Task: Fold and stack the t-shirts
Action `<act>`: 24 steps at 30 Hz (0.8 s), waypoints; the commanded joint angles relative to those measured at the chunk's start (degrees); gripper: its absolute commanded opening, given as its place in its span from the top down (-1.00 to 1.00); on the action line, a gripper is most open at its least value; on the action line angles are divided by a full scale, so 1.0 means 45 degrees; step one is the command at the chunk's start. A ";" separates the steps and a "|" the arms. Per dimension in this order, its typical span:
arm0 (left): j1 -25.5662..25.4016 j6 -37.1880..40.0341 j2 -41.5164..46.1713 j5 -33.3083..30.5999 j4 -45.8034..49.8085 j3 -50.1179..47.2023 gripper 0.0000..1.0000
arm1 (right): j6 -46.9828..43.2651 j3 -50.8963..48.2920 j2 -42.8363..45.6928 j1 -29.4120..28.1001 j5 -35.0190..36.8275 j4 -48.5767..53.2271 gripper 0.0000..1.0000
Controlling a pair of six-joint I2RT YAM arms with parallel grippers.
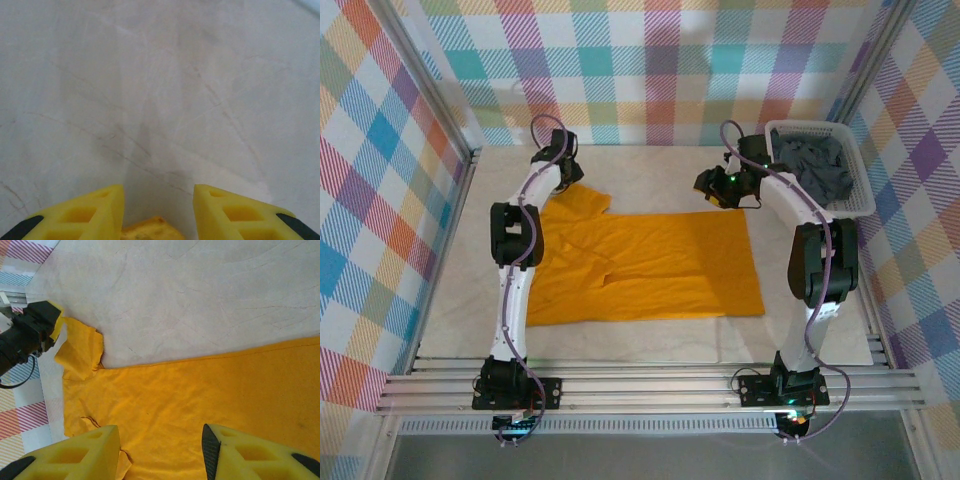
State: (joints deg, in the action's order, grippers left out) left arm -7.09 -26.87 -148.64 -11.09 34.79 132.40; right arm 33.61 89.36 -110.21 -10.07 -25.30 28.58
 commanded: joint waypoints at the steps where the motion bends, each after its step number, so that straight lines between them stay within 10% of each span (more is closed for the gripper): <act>1: -0.0140 0.0423 -0.0379 -0.0463 0.1051 0.0526 0.17 | 0.0042 0.0176 -0.0232 0.0068 -0.0173 -0.0024 0.04; 14: -0.0512 0.0217 -0.1449 0.0043 0.2795 0.1853 0.76 | -0.0272 0.0484 -0.0134 0.0069 0.1955 0.0639 0.04; 24: -0.0845 -0.0469 0.0403 -0.0480 0.2845 0.1791 1.00 | -0.0528 0.3038 -0.1950 0.0118 0.8840 0.4506 0.07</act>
State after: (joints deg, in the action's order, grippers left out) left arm -8.99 -26.98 -152.03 -14.81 44.97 140.14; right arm 32.27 99.59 -114.87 -10.02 3.22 41.56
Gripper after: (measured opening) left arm 0.057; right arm 0.467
